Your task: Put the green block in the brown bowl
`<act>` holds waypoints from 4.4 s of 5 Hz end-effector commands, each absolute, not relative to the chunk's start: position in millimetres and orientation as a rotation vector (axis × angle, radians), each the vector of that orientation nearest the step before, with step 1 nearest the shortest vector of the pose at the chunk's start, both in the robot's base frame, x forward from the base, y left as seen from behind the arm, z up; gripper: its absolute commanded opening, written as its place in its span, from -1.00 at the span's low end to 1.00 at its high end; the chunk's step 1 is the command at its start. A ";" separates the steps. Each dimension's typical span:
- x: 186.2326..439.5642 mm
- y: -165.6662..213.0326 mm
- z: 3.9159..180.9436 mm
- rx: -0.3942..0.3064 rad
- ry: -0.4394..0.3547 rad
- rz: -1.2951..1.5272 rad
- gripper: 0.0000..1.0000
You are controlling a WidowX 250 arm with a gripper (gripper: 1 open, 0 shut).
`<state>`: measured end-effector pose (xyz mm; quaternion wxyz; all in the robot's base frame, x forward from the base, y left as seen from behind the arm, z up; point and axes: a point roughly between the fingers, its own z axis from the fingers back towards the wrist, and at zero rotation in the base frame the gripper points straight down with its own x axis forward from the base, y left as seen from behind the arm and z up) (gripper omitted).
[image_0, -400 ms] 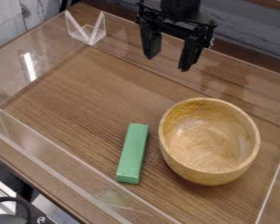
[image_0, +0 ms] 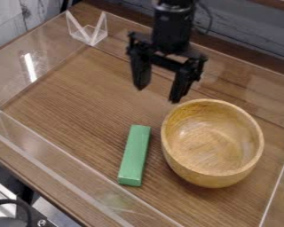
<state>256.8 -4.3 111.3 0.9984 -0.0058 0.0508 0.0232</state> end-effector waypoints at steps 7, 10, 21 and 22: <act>212.4 -6.3 101.1 -0.034 0.051 0.106 1.00; 206.5 -8.9 90.2 -0.044 0.064 0.110 1.00; 200.1 -8.9 56.1 -0.097 0.027 0.132 1.00; 201.3 -10.5 49.5 -0.096 0.023 0.133 1.00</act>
